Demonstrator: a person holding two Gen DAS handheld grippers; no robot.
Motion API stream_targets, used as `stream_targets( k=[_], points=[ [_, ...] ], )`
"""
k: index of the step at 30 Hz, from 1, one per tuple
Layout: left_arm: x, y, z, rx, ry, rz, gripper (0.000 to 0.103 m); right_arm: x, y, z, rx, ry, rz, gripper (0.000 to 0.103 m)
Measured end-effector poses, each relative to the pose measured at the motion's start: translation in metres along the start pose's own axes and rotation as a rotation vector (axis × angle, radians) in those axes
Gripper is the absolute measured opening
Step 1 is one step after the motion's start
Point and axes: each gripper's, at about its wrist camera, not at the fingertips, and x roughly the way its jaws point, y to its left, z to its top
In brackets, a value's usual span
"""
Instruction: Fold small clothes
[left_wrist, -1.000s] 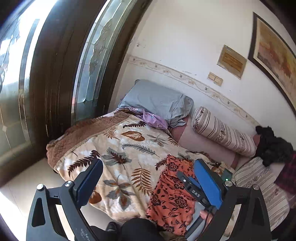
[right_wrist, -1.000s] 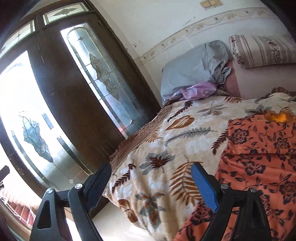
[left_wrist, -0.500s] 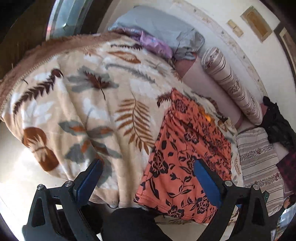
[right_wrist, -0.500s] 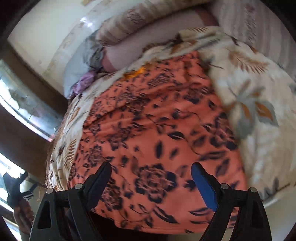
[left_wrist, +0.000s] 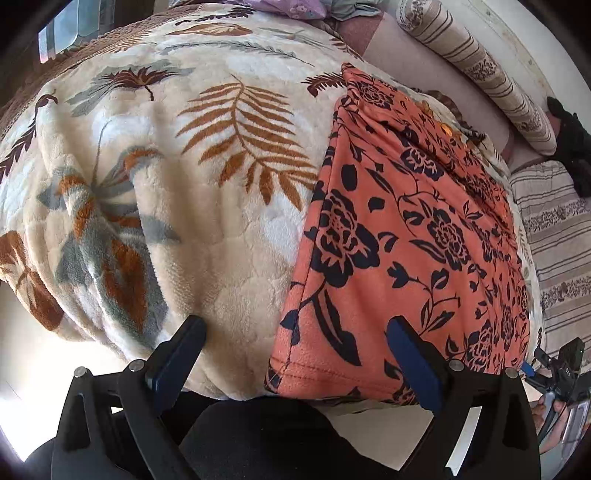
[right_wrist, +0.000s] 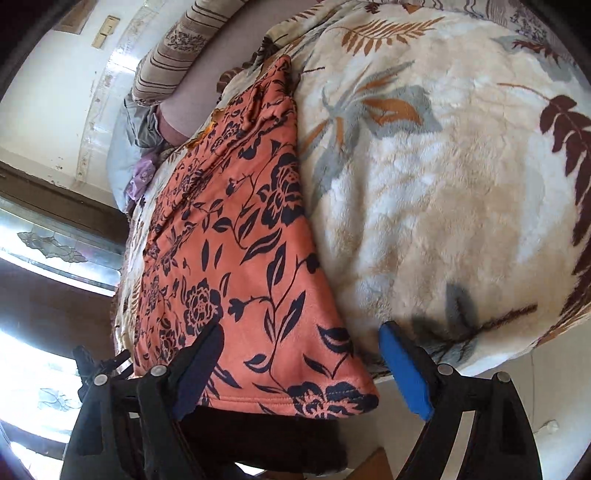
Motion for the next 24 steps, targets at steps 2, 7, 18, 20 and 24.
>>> stream_targets(
  k=[2,7,18,20,24],
  points=[
    [0.000,0.000,-0.004,0.015,0.000,-0.006,0.098,0.006,0.005,-0.006,-0.032,0.015,0.022,0.067],
    [0.003,0.006,-0.006,-0.010,0.009,-0.025,0.098,0.011,-0.007,-0.008,0.012,-0.002,0.062,0.065],
    [0.000,0.020,-0.001,0.016,0.037,0.062,0.025,0.014,-0.003,-0.008,-0.042,0.010,-0.018,0.048],
    [-0.009,0.022,0.001,0.010,0.028,0.025,0.009,0.013,-0.002,-0.007,-0.049,0.022,-0.069,0.022],
    [-0.038,0.010,0.004,0.045,-0.061,0.022,0.000,-0.008,0.015,-0.007,-0.058,0.001,0.032,0.010]
  ],
)
